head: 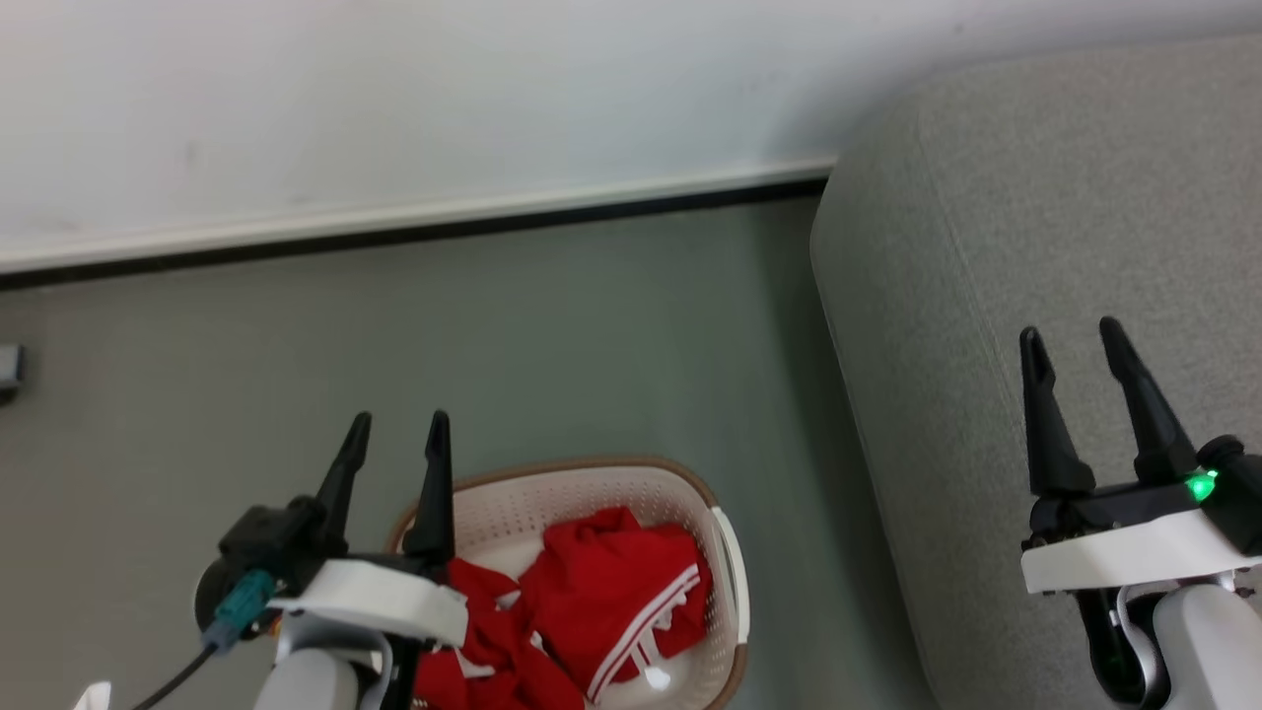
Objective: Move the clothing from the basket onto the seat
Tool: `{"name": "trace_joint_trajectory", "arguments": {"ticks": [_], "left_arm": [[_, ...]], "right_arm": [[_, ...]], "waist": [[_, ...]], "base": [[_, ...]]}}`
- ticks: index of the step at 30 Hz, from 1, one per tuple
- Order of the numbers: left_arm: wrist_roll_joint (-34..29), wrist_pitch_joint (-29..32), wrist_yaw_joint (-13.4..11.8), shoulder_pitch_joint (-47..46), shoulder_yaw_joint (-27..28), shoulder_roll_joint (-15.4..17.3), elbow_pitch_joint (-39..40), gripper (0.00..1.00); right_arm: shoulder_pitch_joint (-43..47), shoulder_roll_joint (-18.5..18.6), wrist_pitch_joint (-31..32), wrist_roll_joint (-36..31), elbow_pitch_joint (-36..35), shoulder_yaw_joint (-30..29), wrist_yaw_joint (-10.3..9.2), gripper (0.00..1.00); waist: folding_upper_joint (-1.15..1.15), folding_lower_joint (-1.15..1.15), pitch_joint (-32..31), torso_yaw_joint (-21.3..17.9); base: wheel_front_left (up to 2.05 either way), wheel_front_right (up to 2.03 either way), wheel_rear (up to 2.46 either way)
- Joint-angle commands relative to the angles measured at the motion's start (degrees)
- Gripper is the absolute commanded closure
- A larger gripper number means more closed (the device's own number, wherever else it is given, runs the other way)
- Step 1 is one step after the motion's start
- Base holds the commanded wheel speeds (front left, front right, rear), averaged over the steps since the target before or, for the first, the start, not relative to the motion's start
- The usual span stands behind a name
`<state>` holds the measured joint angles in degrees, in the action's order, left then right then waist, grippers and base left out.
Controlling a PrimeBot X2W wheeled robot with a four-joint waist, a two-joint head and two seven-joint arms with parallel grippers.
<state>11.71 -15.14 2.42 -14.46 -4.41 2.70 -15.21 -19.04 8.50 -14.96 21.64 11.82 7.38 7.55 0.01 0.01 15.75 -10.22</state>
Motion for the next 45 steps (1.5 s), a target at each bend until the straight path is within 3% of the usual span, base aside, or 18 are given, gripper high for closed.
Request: {"name": "trace_joint_trajectory", "arguments": {"ticks": [1, 9, 23, 34, 45], "left_arm": [[0.1, 0.0, 0.1, -1.4, -0.2, 0.3, -0.6, 0.0], [-1.3, 0.0, 1.1, -8.8, -1.3, 0.4, -9.1, 0.0], [-2.5, 0.0, 4.6, -23.3, -6.0, 1.6, -35.5, 0.0], [-1.7, 6.2, 5.0, -33.5, -13.2, 2.4, -50.8, 0.0], [1.9, 14.3, 5.1, -39.1, -22.7, 5.7, -56.1, 0.0]], "right_arm": [[-1.0, 0.0, -0.1, 0.7, -0.4, -0.3, -0.12, 0.0], [-4.0, -0.4, -0.1, 1.2, -4.2, -1.6, -0.12, 0.0], [-8.0, -1.7, -0.1, 1.4, -12.9, -4.7, -0.12, 0.0], [-9.5, -2.6, -0.1, 1.6, -17.1, -4.9, -0.12, 0.0], [-11.0, -3.4, -0.1, 2.1, -18.6, -4.3, -0.12, 0.0]], "waist": [[-0.01, -0.01, 3.3, -1.0], [-0.01, -0.01, 10.7, -2.5], [-0.01, -0.01, 21.8, -4.8], [-0.01, -0.01, 28.8, -8.0], [-0.01, -0.01, 33.9, -11.4]], "base": [[0.0, 0.0, 0.0], [0.0, 0.0, 0.0], [0.0, 0.0, 0.0], [0.0, 0.0, 0.0], [0.0, 0.0, 0.0]]}}
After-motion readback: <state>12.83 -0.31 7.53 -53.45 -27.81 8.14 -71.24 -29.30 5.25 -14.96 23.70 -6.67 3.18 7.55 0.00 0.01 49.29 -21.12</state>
